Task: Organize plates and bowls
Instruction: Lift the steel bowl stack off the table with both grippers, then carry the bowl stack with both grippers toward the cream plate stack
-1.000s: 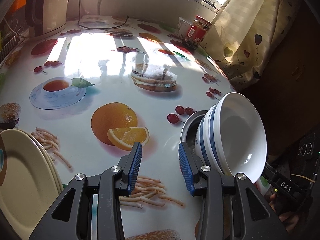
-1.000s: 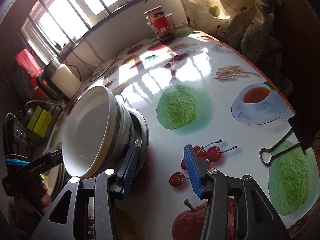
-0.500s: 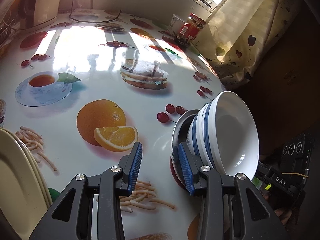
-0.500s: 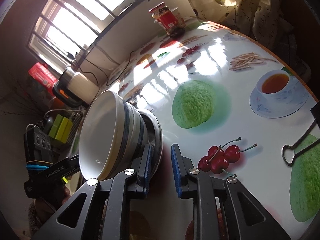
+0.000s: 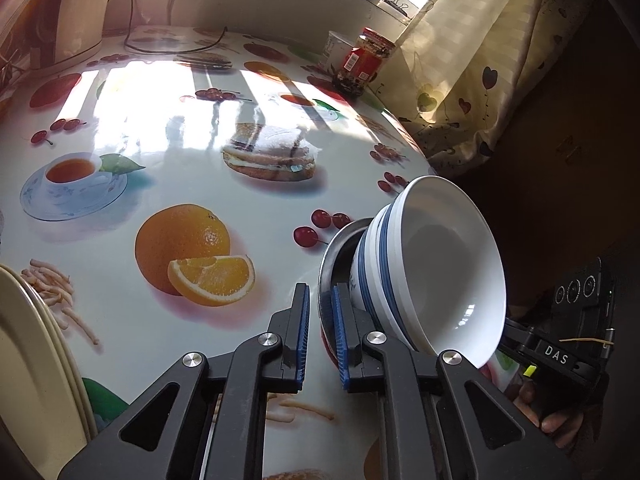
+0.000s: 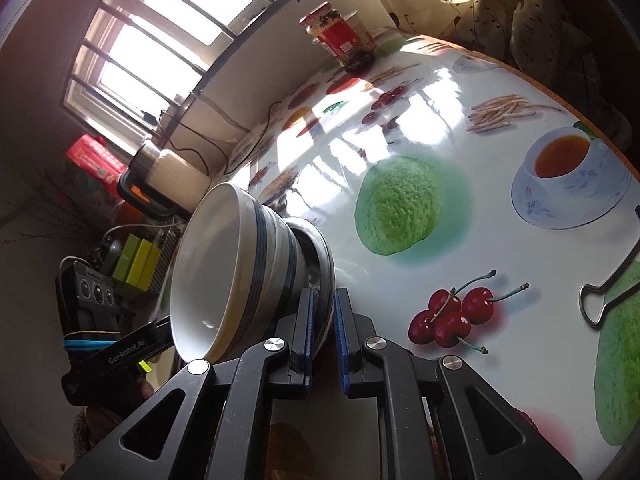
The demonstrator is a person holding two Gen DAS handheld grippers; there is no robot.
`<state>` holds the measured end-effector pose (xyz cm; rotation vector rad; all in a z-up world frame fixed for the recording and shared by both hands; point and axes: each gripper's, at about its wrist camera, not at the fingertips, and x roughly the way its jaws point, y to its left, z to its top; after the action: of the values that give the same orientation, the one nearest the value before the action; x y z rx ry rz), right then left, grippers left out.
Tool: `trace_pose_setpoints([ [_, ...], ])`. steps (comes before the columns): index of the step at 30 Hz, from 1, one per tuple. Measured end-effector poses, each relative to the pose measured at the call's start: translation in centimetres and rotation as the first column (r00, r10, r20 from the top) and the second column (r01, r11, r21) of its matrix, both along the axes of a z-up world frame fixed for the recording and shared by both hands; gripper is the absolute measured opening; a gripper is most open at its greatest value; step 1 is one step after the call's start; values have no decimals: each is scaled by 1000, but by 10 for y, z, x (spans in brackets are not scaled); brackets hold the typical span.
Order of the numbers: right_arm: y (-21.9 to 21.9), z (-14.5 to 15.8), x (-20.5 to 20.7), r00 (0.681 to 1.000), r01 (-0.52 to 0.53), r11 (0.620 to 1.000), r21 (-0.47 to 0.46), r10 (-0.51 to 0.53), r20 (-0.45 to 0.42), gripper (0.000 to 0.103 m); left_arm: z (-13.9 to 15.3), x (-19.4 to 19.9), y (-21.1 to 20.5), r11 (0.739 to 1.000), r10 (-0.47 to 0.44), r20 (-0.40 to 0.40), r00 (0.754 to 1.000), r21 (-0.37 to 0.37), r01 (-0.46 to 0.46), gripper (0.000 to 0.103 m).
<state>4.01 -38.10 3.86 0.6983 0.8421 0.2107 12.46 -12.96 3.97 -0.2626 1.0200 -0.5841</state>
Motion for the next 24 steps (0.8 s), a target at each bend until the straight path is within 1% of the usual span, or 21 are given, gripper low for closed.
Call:
trace_pose_setpoints([
  [3,1,0,-1,1000,1,1000,1,-1,1,11,0,0,0,1000,1,-1,1000,-1,-1,11],
  [5,0,0,-1,1000,2,1000,2,-2,1,11,0,-1,-1,1000,-2,0,1000,-2,2,8],
  [24,-1,0,-2,1000,5,1000,12,-5,-1,11,1,-2,-2,1000,1,5,1000,0,-1,8],
])
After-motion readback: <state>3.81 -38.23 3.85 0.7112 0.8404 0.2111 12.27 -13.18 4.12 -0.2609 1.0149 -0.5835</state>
